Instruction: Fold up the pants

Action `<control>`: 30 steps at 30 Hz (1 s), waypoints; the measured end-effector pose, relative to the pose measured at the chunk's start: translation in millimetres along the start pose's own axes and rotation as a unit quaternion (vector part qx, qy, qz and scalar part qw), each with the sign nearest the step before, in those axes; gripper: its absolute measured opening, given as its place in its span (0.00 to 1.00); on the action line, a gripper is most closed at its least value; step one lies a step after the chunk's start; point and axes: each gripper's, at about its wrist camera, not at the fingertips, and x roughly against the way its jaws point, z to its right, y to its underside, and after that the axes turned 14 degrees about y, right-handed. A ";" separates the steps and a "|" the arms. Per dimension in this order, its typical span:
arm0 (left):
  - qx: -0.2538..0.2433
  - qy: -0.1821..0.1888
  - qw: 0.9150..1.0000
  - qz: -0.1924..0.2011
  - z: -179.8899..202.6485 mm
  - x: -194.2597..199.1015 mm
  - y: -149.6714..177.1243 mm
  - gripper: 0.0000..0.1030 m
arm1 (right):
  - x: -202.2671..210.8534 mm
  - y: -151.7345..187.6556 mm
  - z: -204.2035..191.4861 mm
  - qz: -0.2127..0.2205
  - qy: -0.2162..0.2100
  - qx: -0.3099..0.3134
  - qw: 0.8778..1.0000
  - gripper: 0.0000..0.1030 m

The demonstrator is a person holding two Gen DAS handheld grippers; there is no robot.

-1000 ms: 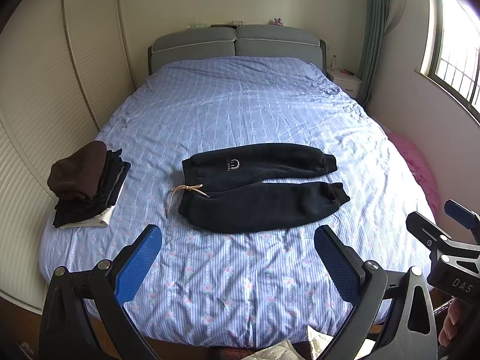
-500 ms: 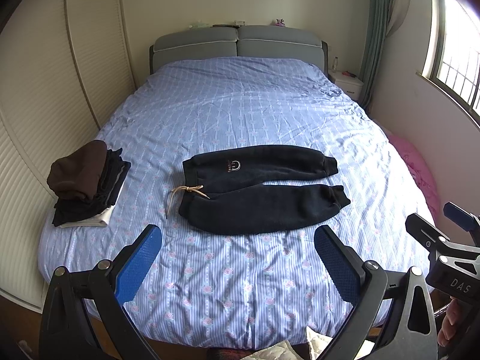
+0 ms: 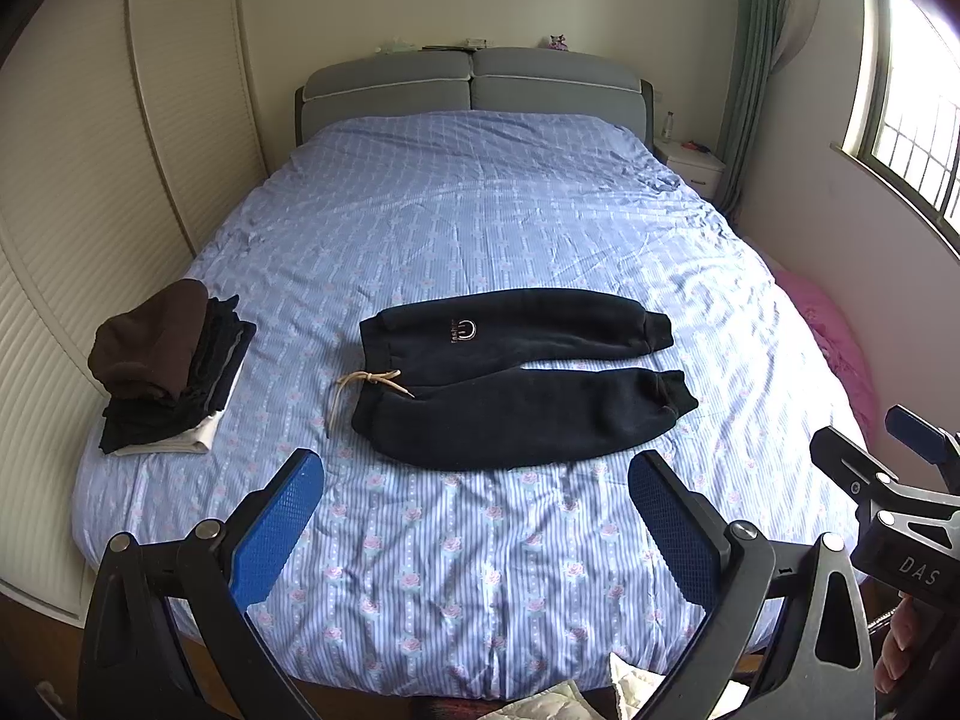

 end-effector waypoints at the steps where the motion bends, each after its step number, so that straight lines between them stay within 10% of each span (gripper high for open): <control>1: 0.000 -0.001 1.000 0.000 0.0 -0.3 0.8 1.00 | 0.1 0.2 0.1 0.000 0.000 0.000 1.000 0.99; 30: 0.004 0.000 1.000 -0.004 -6.3 -14.3 -6.8 1.00 | -9.1 -1.5 -0.8 -0.004 0.000 0.001 1.000 0.99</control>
